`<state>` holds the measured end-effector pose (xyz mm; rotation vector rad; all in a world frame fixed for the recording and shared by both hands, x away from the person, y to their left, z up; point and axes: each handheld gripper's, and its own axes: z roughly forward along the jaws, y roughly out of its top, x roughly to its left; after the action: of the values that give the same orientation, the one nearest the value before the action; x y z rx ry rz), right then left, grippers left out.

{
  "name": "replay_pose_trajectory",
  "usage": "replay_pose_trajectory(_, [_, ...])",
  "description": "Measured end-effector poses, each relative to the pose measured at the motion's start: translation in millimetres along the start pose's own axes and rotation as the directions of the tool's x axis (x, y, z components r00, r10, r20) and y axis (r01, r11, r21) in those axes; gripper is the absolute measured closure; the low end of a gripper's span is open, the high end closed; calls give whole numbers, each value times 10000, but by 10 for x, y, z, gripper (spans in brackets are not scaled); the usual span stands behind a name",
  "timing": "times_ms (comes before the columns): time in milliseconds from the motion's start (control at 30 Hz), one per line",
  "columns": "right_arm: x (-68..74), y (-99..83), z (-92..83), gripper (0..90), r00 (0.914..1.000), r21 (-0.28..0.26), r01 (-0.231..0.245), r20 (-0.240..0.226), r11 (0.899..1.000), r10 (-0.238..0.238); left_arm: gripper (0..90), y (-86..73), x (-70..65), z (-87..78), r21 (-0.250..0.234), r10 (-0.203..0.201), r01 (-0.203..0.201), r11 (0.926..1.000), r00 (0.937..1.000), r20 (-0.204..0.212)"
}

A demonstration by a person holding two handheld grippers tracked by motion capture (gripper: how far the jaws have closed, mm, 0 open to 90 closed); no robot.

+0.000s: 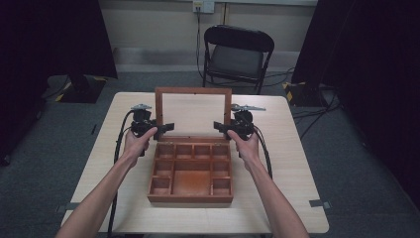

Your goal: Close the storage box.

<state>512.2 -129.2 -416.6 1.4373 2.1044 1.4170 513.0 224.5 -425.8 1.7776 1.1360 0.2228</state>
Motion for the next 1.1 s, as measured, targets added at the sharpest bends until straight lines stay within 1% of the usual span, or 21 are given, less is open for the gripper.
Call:
replay_pose_trajectory(33, [15,3,-3,271,10000,-14,21,-4,10000,-21,276,10,1,-14,-15,80,-80,10000,10000,0])
replay_pose_trajectory(133, [38,12,-26,276,10000,-21,84,-1,10000,-84,317,38,-23,-47,-123,120,-121,9999,9999,-110])
replay_pose_trajectory(167, [38,12,-26,276,10000,-21,84,-1,10000,-84,317,43,-25,-58,-79,223,-224,9997,9996,-167])
replay_pose_trajectory(233, [39,26,-44,282,10000,15,45,-44,10000,-45,326,47,-27,-72,-127,179,-180,9998,9998,-81])
replay_pose_trajectory(333, [66,38,-60,278,10000,-38,71,14,10000,-70,326,54,-48,-91,-190,210,-212,9996,9997,-80])
replay_pose_trajectory(400, [72,42,-70,280,10000,-50,69,12,10000,-69,326,62,-65,-113,-182,336,-337,9993,9994,-62])
replay_pose_trajectory(433, [72,42,-70,280,10000,-50,69,12,10000,-69,327,62,-65,-113,-182,336,-337,9993,9994,-62])
replay_pose_trajectory(500, [80,54,-84,283,9998,10,193,-1,9998,-193,327,68,-78,-133,-159,383,-383,9991,9993,-18])
replay_pose_trajectory(567, [113,66,-121,279,9993,85,385,16,9992,-385,331,77,-97,-151,-204,470,-471,9987,9989,-39])
replay_pose_trajectory(600, [120,69,-137,279,9991,119,418,31,9991,-418,340,79,-117,-148,-272,535,-538,9982,9985,-113])
replay_pose_trajectory(633, [118,74,-154,280,9993,93,370,15,9993,-370,344,79,-117,-148,-272,535,-538,9982,9985,-113])
replay_pose_trajectory(733, [115,80,-189,281,9996,-15,291,-61,9996,-291,347,85,-143,-163,-220,701,-702,9973,9975,-83])
replay_pose_trajectory(767, [123,70,-218,275,9995,-64,299,-109,9995,-300,349,86,-156,-170,-251,680,-682,9974,9977,-83])
replay_pose_trajectory(833, [130,60,-230,274,9994,-108,307,-135,9995,-308,353,87,-166,-194,-283,796,-797,9964,9968,-52])
replay_pose_trajectory(900, [152,50,-264,283,9990,-121,398,-193,9991,-401,373,94,-173,-224,-413,844,-844,9956,9964,-14])
replay_pose_trajectory(933, [155,52,-279,284,9989,-153,403,-242,9991,-406,373,101,-182,-260,-651,761,-750,9951,9970,134])
replay_pose_trajectory(1000, [158,49,-293,289,9990,-205,328,-290,9993,-334,374,99,-191,-270,-725,770,-757,9945,9969,159])
replay_pose_trajectory(1033, [157,46,-303,295,9991,-253,269,-323,9993,-277,374,101,-204,-275,-716,838,-828,9940,9964,117])
replay_pose_trajectory(1100, [159,43,-316,305,9989,-294,323,-332,9990,-333,373,95,-217,-292,-763,851,-840,9935,9963,118])
